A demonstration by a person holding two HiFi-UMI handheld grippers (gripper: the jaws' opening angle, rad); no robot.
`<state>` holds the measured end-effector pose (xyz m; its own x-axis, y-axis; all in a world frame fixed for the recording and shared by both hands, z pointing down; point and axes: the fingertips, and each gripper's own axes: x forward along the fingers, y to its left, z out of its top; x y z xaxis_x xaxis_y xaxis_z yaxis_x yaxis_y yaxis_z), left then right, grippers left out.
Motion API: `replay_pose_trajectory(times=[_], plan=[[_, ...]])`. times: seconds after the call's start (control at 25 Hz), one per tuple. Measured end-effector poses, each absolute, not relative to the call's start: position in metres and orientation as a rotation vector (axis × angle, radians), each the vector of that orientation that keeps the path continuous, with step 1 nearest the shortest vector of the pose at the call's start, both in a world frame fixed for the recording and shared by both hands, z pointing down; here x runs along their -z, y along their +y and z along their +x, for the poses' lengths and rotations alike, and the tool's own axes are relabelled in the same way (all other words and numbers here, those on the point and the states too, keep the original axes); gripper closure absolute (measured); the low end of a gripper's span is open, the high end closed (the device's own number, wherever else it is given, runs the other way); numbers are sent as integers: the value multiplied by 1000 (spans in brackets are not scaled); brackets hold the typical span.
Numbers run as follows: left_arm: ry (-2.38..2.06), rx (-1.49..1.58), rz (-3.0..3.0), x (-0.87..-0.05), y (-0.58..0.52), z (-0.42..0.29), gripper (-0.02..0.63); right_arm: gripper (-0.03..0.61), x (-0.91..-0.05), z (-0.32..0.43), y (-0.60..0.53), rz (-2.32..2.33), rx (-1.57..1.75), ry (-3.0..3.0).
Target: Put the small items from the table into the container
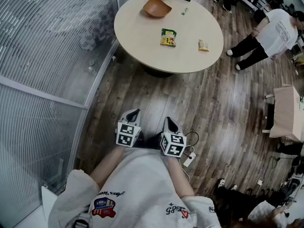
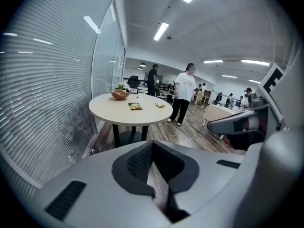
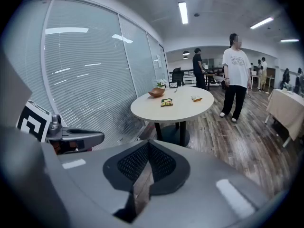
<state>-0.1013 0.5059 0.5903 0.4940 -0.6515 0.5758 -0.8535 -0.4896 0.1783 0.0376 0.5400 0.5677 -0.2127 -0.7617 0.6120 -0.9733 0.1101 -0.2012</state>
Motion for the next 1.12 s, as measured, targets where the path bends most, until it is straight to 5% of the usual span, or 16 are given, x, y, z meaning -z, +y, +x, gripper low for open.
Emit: replay_pose_trajectory(times=[0.64,1.12], plan=[[-1257,-597,2287,-588,459,-101,607,577,-563,35,494,1705,-821,-2092],[-1302,-626,2289,-584,311,-66,607,577,-580,57,315,1598,-827,-2163]])
